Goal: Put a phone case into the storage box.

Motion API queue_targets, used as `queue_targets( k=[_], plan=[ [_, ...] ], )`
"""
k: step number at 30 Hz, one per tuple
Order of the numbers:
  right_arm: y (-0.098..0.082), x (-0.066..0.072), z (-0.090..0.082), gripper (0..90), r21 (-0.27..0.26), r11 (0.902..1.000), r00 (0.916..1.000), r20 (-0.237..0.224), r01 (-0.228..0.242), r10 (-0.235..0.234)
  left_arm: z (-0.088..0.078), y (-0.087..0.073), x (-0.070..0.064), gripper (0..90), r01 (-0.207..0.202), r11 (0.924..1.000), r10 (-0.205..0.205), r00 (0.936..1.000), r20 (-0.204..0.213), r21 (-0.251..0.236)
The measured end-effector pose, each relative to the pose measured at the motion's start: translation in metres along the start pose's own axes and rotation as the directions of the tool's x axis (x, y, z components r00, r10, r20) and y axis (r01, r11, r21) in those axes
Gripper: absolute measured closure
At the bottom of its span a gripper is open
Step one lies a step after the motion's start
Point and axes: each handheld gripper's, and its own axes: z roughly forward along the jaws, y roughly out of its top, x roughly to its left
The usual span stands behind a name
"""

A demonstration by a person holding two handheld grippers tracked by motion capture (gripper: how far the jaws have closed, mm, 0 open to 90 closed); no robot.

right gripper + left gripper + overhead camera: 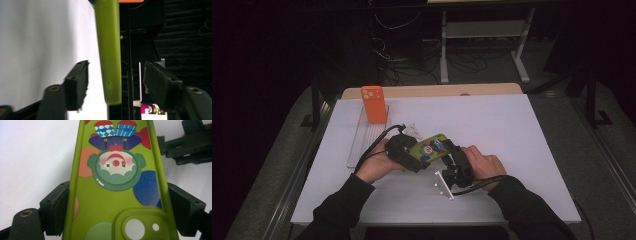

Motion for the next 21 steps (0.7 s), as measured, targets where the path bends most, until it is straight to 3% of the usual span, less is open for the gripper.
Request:
queue_targets(
  k=[1, 3, 12, 13, 17, 19, 21],
  plan=[
    [0.0011, 0.0009, 0.0009, 41.4, -0.003, 1.0, 1.0, -0.002, 0.009, -0.009, 0.0018, -0.0001, -0.0019, 15.9, 0.025, 0.9995, -0.025, 0.9997, 0.003, -0.021],
    [0.0034, 0.0045, 0.0031, 46.3, -0.016, 0.9998, 0.9999, 0.007, 0.012, -0.012, 0.0005, 0.0003, -0.0001, 15.9, -0.01, 0.9999, 0.01, 1.0, 0.002, 0.004],
    [0.0063, 0.0058, 0.0037, 70.8, -0.036, 0.9992, 0.9998, 0.015, 0.015, -0.014, 0.0007, 0.0003, -0.0006, 15.9, -0.002, 1.0, 0.002, 1.0, 0.004, -0.004],
    [0.0064, 0.0062, 0.0035, 73.2, -0.035, 0.9992, 0.9998, 0.013, 0.017, -0.016, 0.0019, 0.0001, -0.0022, 15.9, 0.024, 0.9993, -0.024, 0.9997, 0.008, -0.028],
    [0.007, 0.0079, 0.0035, 75.1, -0.039, 0.9981, 0.9987, 0.019, 0.048, -0.047, 0.0019, -0.0001, -0.0015, 15.7, 0.029, 0.9993, -0.029, 0.9994, 0.017, -0.025],
    [0.0072, 0.0089, 0.0034, 75.4, -0.037, 0.9976, 0.9981, 0.02, 0.058, -0.058, 0.0014, -0.0004, -0.0002, 15.5, 0.001, 0.9999, -0.001, 0.9999, 0.014, -0.015],
    [0.0075, 0.0092, 0.0028, 75.5, -0.035, 0.9974, 0.9977, 0.024, 0.063, -0.063, 0.0009, -0.001, -0.0005, 15.2, 0.003, 0.9996, -0.002, 0.9999, 0.015, -0.03]
  ],
)
